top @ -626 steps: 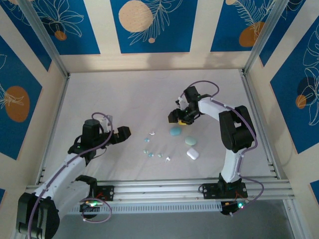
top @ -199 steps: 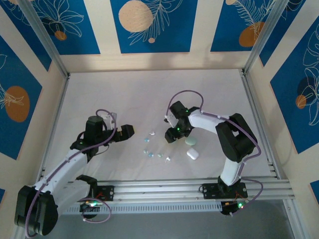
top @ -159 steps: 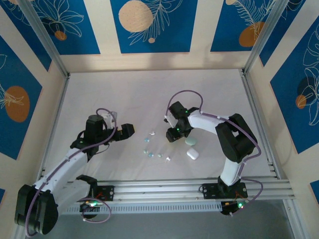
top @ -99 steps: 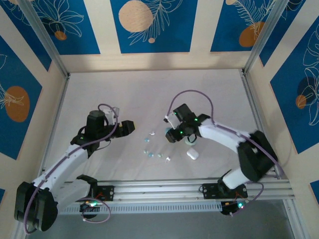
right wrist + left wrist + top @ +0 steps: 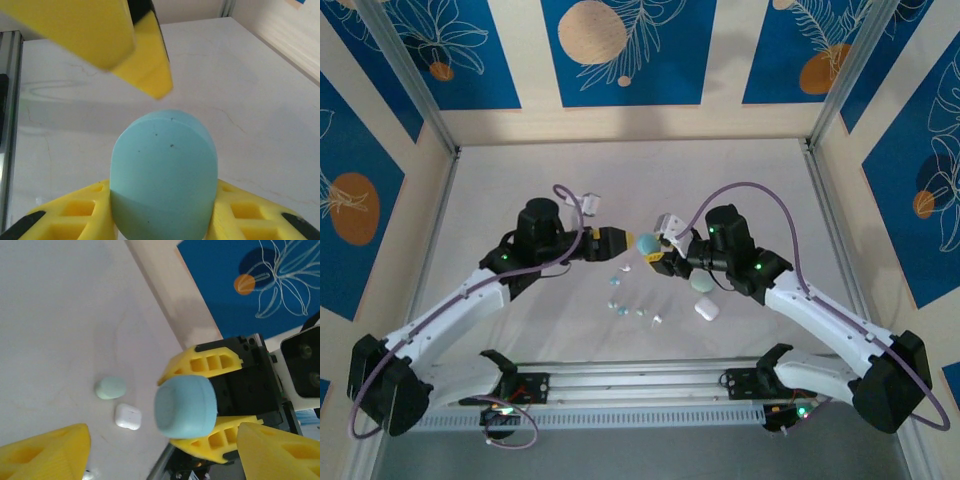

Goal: Insert the wireless bluetooth earbuds into the charging case

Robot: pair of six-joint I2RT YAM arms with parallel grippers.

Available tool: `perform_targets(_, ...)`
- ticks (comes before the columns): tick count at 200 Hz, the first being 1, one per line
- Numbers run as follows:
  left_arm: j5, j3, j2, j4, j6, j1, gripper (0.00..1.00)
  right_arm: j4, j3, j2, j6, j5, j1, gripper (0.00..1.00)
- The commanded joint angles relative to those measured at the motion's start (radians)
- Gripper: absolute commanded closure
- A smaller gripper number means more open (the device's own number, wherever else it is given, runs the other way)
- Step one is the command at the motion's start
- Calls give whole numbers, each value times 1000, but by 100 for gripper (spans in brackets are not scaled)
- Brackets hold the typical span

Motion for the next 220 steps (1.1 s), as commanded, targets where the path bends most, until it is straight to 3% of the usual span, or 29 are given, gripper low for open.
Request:
perform_targets(1, 29, 46, 43, 36, -12, -45, 26, 20, 40, 6, -40, -19, 12, 65)
perform_targets(108, -85, 85, 97, 60, -25, -99, 50, -17, 66, 11, -69, -16, 30, 64)
perform_targets(150, -97, 80, 101, 63, -49, -100, 79, -16, 74, 7, -63, -2, 33, 63)
perform_targets(172, -139, 54, 80, 83, -99, -100, 96, 13, 59, -2, -44, 29, 30, 52)
perform_targets(194, -167, 1, 48, 171, -223, -98, 100, 147, -7, -42, 31, 43, 5, 42)
perform_targets(201, -162, -21, 41, 227, -269, -97, 100, 206, -40, -56, 39, 32, -10, 34)
perform_targets(220, -153, -60, 30, 324, -372, -97, 100, 270, -91, -68, -89, -32, -36, 32)
